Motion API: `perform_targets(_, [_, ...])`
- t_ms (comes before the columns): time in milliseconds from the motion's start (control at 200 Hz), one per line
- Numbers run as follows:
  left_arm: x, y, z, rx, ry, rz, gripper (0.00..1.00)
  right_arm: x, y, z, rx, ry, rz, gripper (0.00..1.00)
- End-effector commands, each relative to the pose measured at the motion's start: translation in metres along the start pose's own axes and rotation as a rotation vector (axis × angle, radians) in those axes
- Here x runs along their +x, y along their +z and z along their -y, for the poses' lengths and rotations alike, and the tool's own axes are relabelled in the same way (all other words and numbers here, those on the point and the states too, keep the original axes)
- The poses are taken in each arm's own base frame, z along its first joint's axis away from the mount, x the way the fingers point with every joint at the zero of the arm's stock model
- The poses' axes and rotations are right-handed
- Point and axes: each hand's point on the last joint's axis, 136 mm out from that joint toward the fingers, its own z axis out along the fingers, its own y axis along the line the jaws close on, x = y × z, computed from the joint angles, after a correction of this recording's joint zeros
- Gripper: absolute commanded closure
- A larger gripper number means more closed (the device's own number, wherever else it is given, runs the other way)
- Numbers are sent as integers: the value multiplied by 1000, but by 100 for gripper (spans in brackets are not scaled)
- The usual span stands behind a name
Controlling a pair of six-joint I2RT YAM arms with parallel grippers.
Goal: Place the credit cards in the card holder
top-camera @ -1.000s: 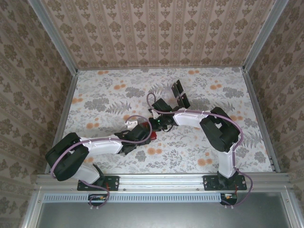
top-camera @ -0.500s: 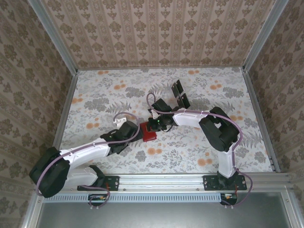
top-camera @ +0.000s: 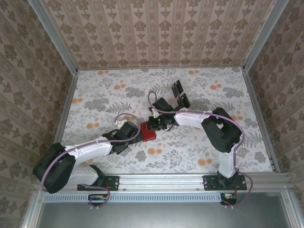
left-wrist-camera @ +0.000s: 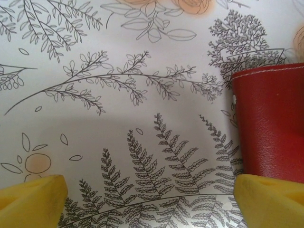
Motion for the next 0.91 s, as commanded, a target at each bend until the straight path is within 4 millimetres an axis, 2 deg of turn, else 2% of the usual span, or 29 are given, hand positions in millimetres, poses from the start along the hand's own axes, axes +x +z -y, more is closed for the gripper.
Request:
perform_targets(0, [7,4,-2,1,10,-17,1,-9,-10,-10,-34,-1,42,100])
perform_targets(360, [19,12,-1,-3,16,-45,1,-11,-3,-10,-50,15,40,100])
perform_targets(900, [23,18,1,-7,20,-57,1,11,20,11,-13,42,-27,100])
